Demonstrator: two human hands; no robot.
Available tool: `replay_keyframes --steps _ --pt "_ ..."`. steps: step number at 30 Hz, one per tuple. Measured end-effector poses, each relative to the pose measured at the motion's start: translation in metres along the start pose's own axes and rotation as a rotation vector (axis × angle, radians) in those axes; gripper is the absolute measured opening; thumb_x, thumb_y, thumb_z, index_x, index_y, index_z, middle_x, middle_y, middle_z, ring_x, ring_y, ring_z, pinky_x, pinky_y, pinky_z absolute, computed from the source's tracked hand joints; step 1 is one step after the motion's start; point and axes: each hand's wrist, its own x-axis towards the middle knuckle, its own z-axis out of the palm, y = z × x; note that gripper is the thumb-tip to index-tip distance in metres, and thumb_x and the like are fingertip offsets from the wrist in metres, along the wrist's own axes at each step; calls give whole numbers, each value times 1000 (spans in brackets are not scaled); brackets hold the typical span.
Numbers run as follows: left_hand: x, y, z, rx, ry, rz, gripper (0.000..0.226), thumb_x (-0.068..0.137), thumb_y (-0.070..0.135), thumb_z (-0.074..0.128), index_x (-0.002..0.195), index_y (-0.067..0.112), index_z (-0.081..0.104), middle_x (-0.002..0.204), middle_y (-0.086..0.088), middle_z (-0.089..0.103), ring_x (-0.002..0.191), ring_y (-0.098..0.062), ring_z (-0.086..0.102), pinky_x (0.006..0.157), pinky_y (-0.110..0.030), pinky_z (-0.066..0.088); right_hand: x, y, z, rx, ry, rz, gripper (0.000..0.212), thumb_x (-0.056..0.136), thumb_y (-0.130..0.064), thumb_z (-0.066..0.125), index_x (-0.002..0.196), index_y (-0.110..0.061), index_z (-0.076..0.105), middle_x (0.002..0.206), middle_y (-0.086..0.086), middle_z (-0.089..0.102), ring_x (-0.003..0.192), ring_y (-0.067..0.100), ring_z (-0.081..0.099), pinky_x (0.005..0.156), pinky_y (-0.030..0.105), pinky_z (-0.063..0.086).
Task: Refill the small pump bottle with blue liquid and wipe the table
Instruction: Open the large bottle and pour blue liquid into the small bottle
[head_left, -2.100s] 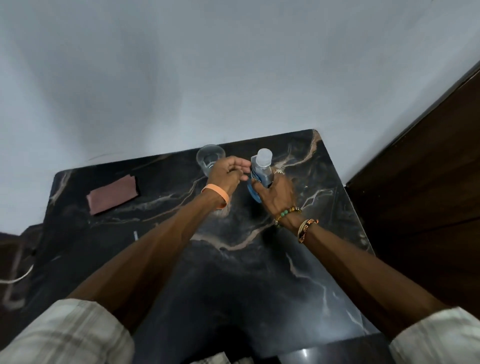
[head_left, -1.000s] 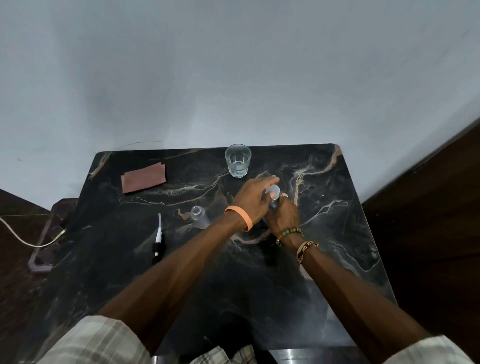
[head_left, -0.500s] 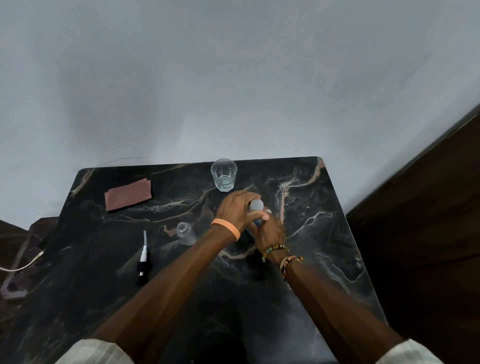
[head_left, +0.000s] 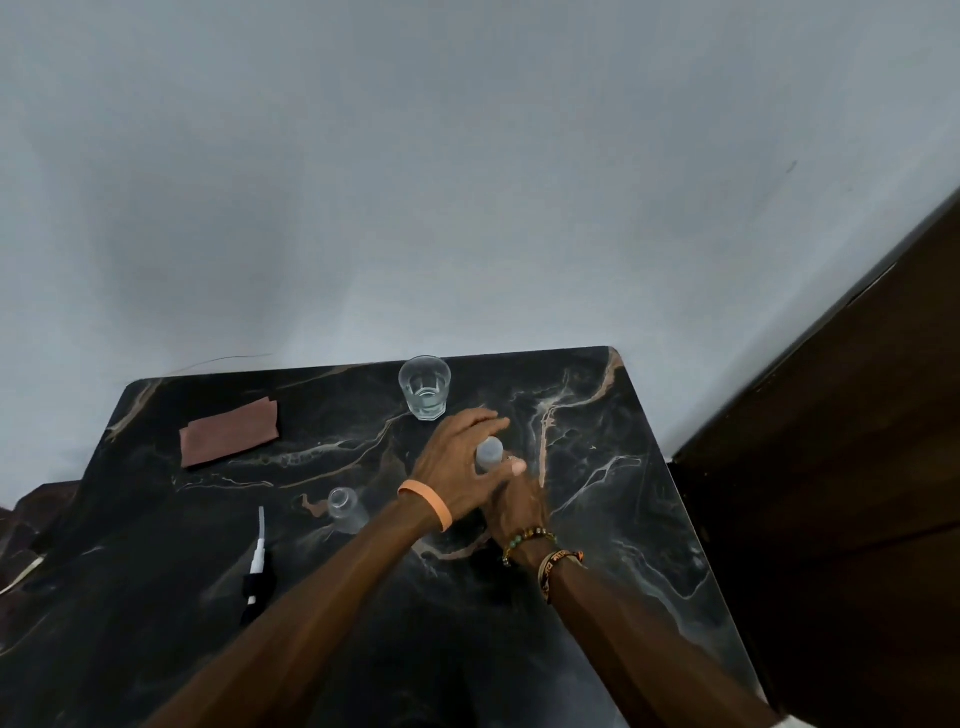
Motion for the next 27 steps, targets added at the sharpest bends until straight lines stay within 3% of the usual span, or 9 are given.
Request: replay_keyframes --steps 4,9,12,14,18,20,22,24,27 --pt "-2 -3 -1 -12 -37 53 35 91 28 62 125 19 63 126 -1 62 119 -17 54 105 -29 37 3 1 0 17 -12 6 23 90 -33 58 105 -17 61 98 1 67 90 17 64 76 34 54" --pt "1 -1 -3 -21 -22 -38 55 79 44 74 127 24 58 124 4 57 112 -9 49 99 -22 36 0 -2 -1 81 14 -17 32 90 -32 59 120 -21 56 109 -3 65 99 16 62 83 32 53" --pt "-2 -4 -7 -100 -42 3 54 82 26 71 133 22 55 134 2 56 123 -10 49 106 -28 38 1 -2 -2 89 13 1 25 88 -35 60 109 -23 58 100 -5 66 92 15 63 77 31 53" --pt "-2 -6 -9 -86 -69 12 44 84 14 70 127 20 62 127 0 62 116 -11 55 103 -26 42 0 -1 -2 108 14 17 24 87 -39 62 103 -22 57 95 -4 66 87 14 63 73 29 52" --pt "0 -6 -13 -10 -65 -53 54 78 29 77 128 23 57 124 4 58 109 -7 51 101 -28 43 1 0 -1 113 12 -6 32 88 -40 60 114 -22 56 104 -4 65 93 13 62 79 29 52" --pt "-1 -7 -13 -32 -81 -32 69 76 33 76 138 26 47 136 7 50 120 -3 42 107 -24 34 2 0 0 88 22 -13 29 89 -37 58 115 -23 56 106 -4 65 95 15 61 78 26 48" --pt "-2 -6 -12 -44 -105 -4 64 81 23 72 140 24 48 141 4 50 128 -7 43 110 -24 31 2 -1 1 87 28 6 25 87 -38 61 107 -25 56 97 -6 64 89 13 61 73 24 45" --pt "-2 -8 -10 -15 -87 9 49 84 15 70 131 21 58 131 0 59 120 -13 53 106 -25 38 2 -2 1 103 18 20 26 86 -42 62 104 -26 54 91 -9 61 86 13 61 70 24 47" --pt "0 -8 -11 9 -37 -42 51 79 27 76 126 23 59 121 2 59 105 -7 51 100 -30 46 1 -1 2 105 19 20 34 86 -41 62 114 -24 54 102 -6 64 92 13 61 75 24 47"
